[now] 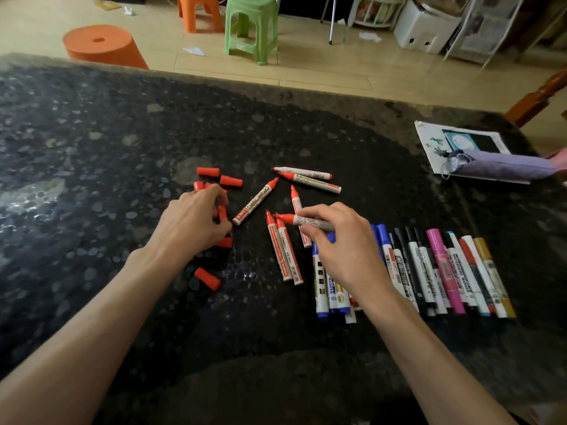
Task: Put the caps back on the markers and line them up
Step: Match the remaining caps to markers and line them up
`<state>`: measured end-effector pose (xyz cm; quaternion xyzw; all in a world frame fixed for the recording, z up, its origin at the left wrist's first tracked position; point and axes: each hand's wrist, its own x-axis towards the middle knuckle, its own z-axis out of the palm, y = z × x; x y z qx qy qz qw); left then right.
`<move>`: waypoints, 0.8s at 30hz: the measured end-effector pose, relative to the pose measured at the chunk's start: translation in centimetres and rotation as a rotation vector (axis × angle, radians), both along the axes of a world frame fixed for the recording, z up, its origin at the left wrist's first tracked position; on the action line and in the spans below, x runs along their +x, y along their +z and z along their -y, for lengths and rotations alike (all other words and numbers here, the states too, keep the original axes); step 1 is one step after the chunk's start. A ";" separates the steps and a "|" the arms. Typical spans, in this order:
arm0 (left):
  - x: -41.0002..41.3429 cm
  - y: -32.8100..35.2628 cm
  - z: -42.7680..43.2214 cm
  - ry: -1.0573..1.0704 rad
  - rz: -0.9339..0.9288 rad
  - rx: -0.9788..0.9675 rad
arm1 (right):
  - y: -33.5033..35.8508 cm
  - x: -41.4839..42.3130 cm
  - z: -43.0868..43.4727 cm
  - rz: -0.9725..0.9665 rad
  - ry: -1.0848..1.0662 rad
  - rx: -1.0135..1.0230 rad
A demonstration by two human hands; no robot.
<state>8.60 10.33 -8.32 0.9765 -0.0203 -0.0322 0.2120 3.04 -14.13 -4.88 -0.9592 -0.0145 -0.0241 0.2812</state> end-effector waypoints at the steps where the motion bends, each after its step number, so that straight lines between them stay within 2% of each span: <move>1: 0.0 -0.1 0.0 0.001 -0.002 -0.004 | 0.0 0.1 0.1 -0.003 -0.001 0.019; 7: -0.1 -0.8 0.0 0.018 0.011 -0.051 | 0.1 0.1 0.4 -0.002 -0.022 0.104; 11: 0.1 0.6 0.1 0.104 0.040 -0.257 | 0.5 -0.1 0.5 0.012 -0.013 0.113; 16: -1.0 2.7 2.0 -0.157 0.005 -0.538 | 1.0 -0.3 1.1 0.063 -0.023 0.160; 24: -1.5 2.9 3.1 -0.293 -0.057 -0.471 | 0.9 -0.1 1.7 0.079 -0.011 0.177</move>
